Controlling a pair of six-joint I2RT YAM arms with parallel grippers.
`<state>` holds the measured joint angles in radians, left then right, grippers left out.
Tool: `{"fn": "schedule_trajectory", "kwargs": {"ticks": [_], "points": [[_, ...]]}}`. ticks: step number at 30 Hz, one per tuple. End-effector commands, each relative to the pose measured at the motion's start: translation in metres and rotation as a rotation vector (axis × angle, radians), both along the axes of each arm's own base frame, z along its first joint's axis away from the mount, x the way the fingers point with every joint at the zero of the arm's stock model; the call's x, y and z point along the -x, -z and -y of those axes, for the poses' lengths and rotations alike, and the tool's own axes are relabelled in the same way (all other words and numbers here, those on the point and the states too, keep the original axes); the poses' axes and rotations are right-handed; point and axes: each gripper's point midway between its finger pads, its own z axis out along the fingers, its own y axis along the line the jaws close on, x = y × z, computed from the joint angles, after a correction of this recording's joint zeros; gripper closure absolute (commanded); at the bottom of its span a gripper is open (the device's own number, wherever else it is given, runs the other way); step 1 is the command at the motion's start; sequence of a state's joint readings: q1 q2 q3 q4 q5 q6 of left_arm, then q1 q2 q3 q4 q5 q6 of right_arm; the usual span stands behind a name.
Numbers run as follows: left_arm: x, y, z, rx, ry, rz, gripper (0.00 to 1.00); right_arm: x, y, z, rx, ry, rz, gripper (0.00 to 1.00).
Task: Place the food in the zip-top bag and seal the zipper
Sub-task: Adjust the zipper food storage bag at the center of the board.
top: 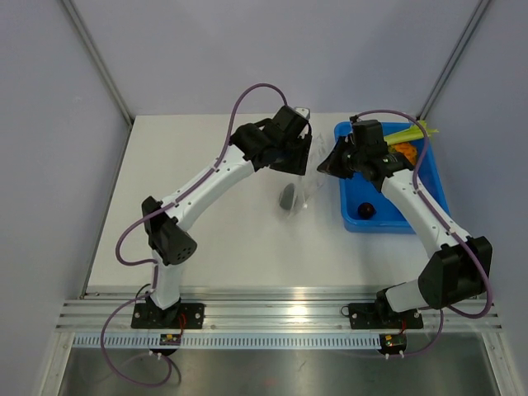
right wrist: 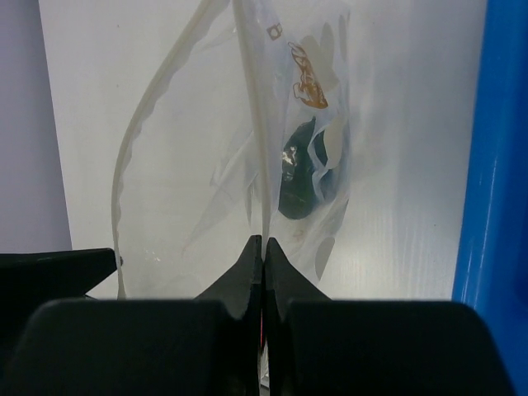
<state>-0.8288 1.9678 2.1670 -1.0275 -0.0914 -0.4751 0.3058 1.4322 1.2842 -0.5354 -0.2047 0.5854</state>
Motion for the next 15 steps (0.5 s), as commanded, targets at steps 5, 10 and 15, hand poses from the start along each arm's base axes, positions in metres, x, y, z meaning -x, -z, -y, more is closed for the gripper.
{"fn": "schedule_trajectory", "kwargs": {"ticks": [5,10,15], "points": [[-0.007,-0.008,0.004,-0.046,-0.01,0.076,0.5,0.002,-0.04,-0.015,-0.053,-0.029,0.094,1.0],[-0.006,-0.004,0.008,-0.082,-0.011,0.09,0.63,0.004,-0.041,-0.016,-0.053,-0.028,0.095,1.0],[-0.007,-0.005,0.003,-0.102,-0.026,0.102,0.81,0.005,-0.039,-0.015,-0.045,-0.025,0.091,1.0]]}}
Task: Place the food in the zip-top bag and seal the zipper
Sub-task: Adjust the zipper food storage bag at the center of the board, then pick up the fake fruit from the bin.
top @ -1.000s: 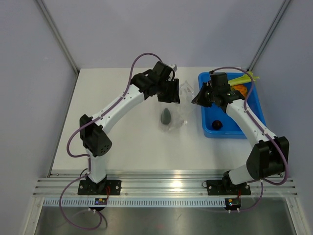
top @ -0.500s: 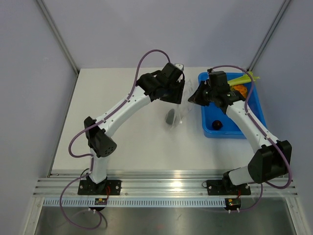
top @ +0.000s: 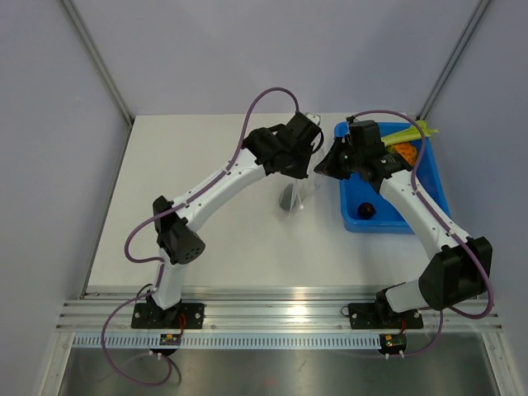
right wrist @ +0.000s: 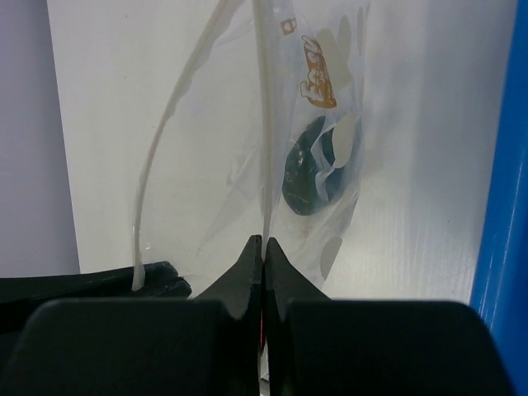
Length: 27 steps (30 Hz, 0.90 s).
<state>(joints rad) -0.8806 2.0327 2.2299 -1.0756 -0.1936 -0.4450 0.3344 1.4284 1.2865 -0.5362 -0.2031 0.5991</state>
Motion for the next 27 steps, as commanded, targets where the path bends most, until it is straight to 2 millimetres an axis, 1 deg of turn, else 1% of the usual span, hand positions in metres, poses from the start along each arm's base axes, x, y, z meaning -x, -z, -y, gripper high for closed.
{"fn": "schedule_trajectory", "kwargs": {"ticks": [1,3,4,5,8,9,10,11,12,13,14,15,16,17,18,19,20,21,23,24,25,26,27], "points": [[-0.009,-0.019,-0.007,-0.003,-0.032,0.069,0.86,-0.001,-0.035,-0.003,-0.03,-0.002,0.088,1.0],[-0.008,-0.021,-0.008,-0.004,-0.03,0.071,0.9,-0.001,-0.03,-0.002,-0.014,0.002,0.08,1.0],[-0.007,-0.022,-0.008,-0.002,-0.027,0.068,0.99,-0.001,-0.026,0.0,-0.004,0.007,0.072,1.0],[-0.007,-0.022,-0.008,0.002,-0.022,0.065,1.0,-0.001,-0.025,0.002,0.005,0.012,0.074,1.0],[-0.004,-0.024,-0.004,0.048,-0.005,0.047,1.0,-0.005,-0.018,0.005,0.047,0.003,0.074,1.0],[-0.002,-0.029,0.0,0.091,0.01,0.041,1.0,-0.003,-0.013,0.008,0.077,-0.002,0.054,0.9],[-0.002,-0.026,0.0,0.094,0.009,0.029,1.0,-0.006,-0.02,0.011,0.092,0.01,0.07,0.8],[-0.004,-0.025,-0.002,0.096,0.002,0.027,1.0,-0.005,-0.024,0.014,0.109,0.016,0.08,0.67],[-0.005,-0.025,-0.003,0.096,-0.004,0.028,1.0,-0.004,-0.03,0.02,0.127,0.025,0.094,0.58],[-0.009,-0.024,-0.006,0.086,-0.025,0.039,1.0,-0.006,-0.038,0.028,0.16,0.061,0.122,0.49],[-0.01,-0.024,-0.007,0.084,-0.037,0.045,1.0,-0.004,-0.043,0.035,0.191,0.064,0.136,0.48],[-0.013,-0.025,-0.008,0.089,-0.048,0.053,1.0,-0.004,-0.055,0.045,0.222,0.102,0.173,0.44],[-0.015,-0.025,-0.008,0.09,-0.051,0.051,1.0,-0.006,-0.06,0.059,0.269,0.158,0.195,0.43],[-0.016,-0.026,-0.009,0.094,-0.054,0.055,1.0,-0.003,-0.07,0.069,0.295,0.182,0.228,0.41],[-0.017,-0.028,-0.009,0.097,-0.056,0.06,1.0,-0.004,-0.073,0.078,0.322,0.209,0.243,0.41],[-0.019,-0.026,-0.009,0.089,-0.06,0.06,1.0,-0.005,-0.076,0.09,0.359,0.248,0.253,0.39],[-0.02,-0.031,-0.008,0.096,-0.061,0.07,1.0,-0.007,-0.075,0.104,0.396,0.273,0.25,0.37],[-0.021,-0.032,-0.011,0.081,-0.065,0.074,1.0,-0.01,-0.072,0.114,0.428,0.294,0.239,0.36],[-0.024,-0.035,-0.014,0.064,-0.067,0.089,1.0,-0.013,-0.065,0.139,0.516,0.356,0.218,0.31],[-0.026,-0.041,-0.018,0.047,-0.069,0.114,1.0,-0.015,-0.055,0.153,0.549,0.389,0.188,0.31],[-0.027,-0.043,-0.02,0.04,-0.068,0.126,1.0,-0.016,-0.051,0.164,0.569,0.419,0.176,0.31],[-0.028,-0.045,-0.023,0.026,-0.068,0.136,1.0,-0.019,-0.047,0.169,0.565,0.434,0.174,0.3],[-0.03,-0.051,-0.028,0.008,-0.068,0.159,1.0,-0.019,-0.037,0.182,0.566,0.457,0.148,0.29]]}}
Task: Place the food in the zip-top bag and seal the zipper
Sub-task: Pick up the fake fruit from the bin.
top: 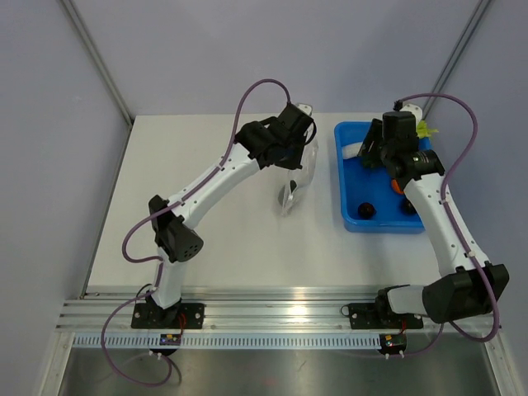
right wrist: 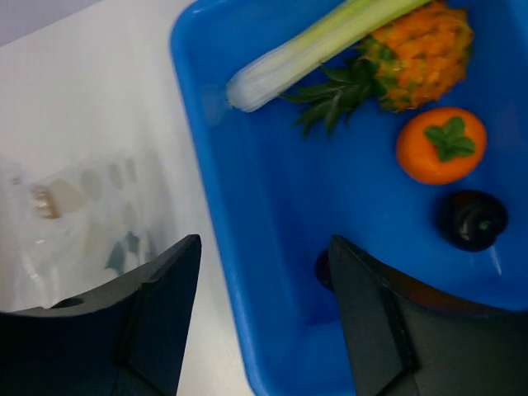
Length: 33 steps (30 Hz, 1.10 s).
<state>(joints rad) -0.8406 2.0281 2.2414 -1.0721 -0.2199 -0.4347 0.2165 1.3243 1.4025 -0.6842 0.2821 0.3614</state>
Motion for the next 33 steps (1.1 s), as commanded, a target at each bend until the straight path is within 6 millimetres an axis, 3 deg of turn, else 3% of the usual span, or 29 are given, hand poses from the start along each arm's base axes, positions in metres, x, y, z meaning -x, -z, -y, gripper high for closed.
{"fn": "schedule_trajectory", "kwargs": {"ticks": [1,5,14,15,17,18,20,26,30,33], "points": [[-0.012,-0.046,-0.014,-0.002,-0.016,0.138,1.0,-0.003,0.021,0.045,0.088,0.115,-0.041,0.29],[-0.015,-0.052,-0.022,-0.052,-0.011,0.178,1.0,-0.009,0.045,0.069,0.118,0.162,-0.102,0.26],[-0.029,-0.033,-0.025,-0.161,-0.019,0.213,1.0,-0.023,0.088,0.117,0.302,0.22,-0.23,0.2],[-0.034,-0.037,-0.029,-0.182,-0.032,0.24,1.0,-0.022,0.101,0.118,0.32,0.202,-0.251,0.2],[-0.039,-0.045,-0.034,-0.199,-0.047,0.272,1.0,-0.027,0.105,0.123,0.354,0.207,-0.232,0.18],[-0.043,-0.051,-0.038,-0.213,-0.06,0.298,1.0,-0.024,0.113,0.14,0.342,0.252,-0.254,0.17],[-0.049,-0.057,-0.046,-0.224,-0.077,0.318,1.0,-0.023,0.126,0.15,0.3,0.278,-0.285,0.13],[-0.06,-0.072,-0.064,-0.279,-0.163,0.392,1.0,-0.025,0.162,0.16,0.246,0.296,-0.371,0.06],[-0.065,-0.069,-0.067,-0.352,-0.209,0.443,1.0,-0.027,0.176,0.159,0.211,0.291,-0.37,0.02],[-0.067,-0.057,-0.061,-0.362,-0.226,0.433,1.0,-0.03,0.185,0.164,0.197,0.31,-0.365,0.01]]}}
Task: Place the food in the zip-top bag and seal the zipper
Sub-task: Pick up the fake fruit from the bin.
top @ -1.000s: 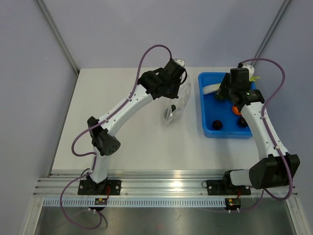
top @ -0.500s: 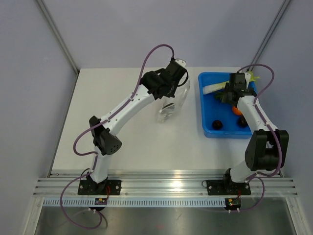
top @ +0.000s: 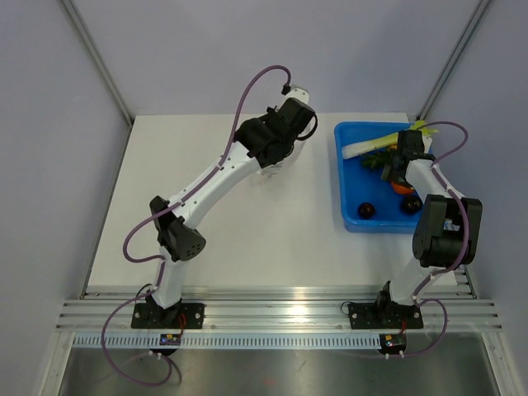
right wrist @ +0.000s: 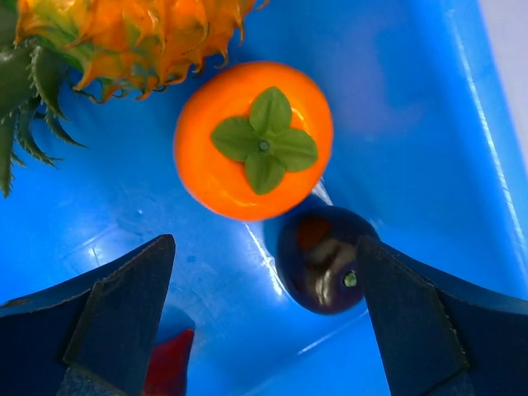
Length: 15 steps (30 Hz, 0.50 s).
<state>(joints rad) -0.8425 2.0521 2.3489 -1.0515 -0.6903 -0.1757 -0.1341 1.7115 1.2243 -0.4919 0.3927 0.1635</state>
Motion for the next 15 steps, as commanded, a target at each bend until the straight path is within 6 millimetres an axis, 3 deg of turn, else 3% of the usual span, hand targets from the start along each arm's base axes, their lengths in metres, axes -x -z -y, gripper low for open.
{"fn": "schedule_trajectory", "kwargs": {"ticks": [1,7,11,15], "points": [[-0.009,0.005,0.006,-0.019,-0.059,0.066,1.0,-0.017,0.001,0.004,-0.02,0.023,0.08,0.0],[0.002,0.028,0.038,0.048,-0.004,0.024,1.0,-0.028,0.007,0.01,-0.012,0.039,0.141,0.0],[0.014,0.055,0.058,0.109,0.037,-0.057,1.0,-0.033,0.014,0.009,-0.021,0.038,0.166,0.01],[0.024,0.081,0.065,0.132,0.058,-0.129,1.0,-0.037,0.02,0.01,-0.025,0.038,0.183,0.01]]}}
